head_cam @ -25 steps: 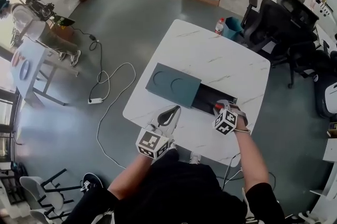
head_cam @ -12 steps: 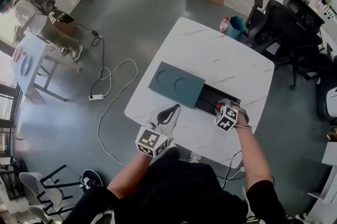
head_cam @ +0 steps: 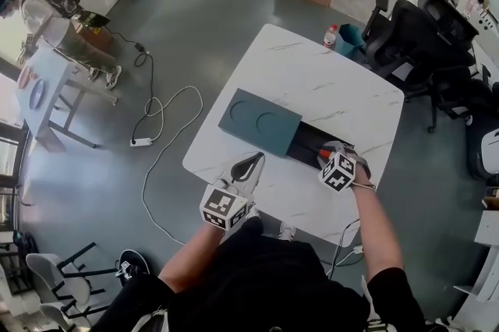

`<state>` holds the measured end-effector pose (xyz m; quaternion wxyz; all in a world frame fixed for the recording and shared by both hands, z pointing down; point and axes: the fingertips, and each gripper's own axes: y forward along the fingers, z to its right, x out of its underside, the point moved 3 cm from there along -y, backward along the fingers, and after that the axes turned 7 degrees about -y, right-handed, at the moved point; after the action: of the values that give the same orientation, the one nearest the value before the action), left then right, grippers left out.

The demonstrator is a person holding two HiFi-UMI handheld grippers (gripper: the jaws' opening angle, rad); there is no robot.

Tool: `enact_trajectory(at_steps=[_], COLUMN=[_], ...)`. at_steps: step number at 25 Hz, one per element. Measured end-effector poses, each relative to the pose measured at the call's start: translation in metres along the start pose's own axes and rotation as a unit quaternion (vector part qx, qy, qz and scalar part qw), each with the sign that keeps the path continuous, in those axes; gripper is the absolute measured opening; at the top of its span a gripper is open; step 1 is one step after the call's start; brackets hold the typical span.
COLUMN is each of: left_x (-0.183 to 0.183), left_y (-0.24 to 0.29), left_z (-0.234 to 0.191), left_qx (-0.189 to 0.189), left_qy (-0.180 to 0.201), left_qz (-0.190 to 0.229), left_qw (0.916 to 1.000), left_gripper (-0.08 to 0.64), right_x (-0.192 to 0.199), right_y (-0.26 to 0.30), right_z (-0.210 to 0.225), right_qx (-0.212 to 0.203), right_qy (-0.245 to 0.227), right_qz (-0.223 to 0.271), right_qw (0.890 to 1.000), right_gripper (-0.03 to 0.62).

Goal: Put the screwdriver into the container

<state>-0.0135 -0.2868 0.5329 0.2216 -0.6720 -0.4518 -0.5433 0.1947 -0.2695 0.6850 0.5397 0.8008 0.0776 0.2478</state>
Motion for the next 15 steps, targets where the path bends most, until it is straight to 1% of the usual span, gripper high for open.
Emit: enact_trajectory(at_steps=[5,7,9,11,12,13,15], left_x=[0.000,-0.001,-0.002,-0.003,-0.004,-0.005,-0.009], left_y=[0.002,0.003,0.005,0.008,0.010,0.011,0.014], left_z=[0.008,0.014,0.021,0.029,0.034,0.039,0.049], left_qx=[0.005,0.010,0.017,0.025,0.029,0.034,0.044], left_qy=[0.000,0.002,0.003,0.004,0.004,0.004,0.005], left_qz=[0.004,0.004,0.004,0.006,0.007,0.008,0.012], left_qw=[1.0000,0.9999,0.9998,0.9997,0.9995,0.9994,0.9990], left_gripper=[0.008,0.008,0.008,0.008,0.008,0.008,0.008], right_x=[-0.009,-0.013,-0.018,-0.023,-0.024,-0.026,-0.028], right_y=[-0.043,-0.063,-0.085,-0.107,-0.118,-0.129,-0.153], right_z=[0.002,0.000,-0.002,-0.003,-0.004,-0.006,-0.008], right_qx=[0.046,0.066,0.089,0.113,0.125,0.137,0.164], right_qy=[0.045,0.072,0.105,0.143,0.165,0.189,0.236], right_qz=[0.053,0.077,0.109,0.146,0.166,0.188,0.233], right_qw=[0.997,0.992,0.984,0.972,0.964,0.954,0.929], right_gripper=[0.121,0.121,0.121,0.115,0.112,0.104,0.087])
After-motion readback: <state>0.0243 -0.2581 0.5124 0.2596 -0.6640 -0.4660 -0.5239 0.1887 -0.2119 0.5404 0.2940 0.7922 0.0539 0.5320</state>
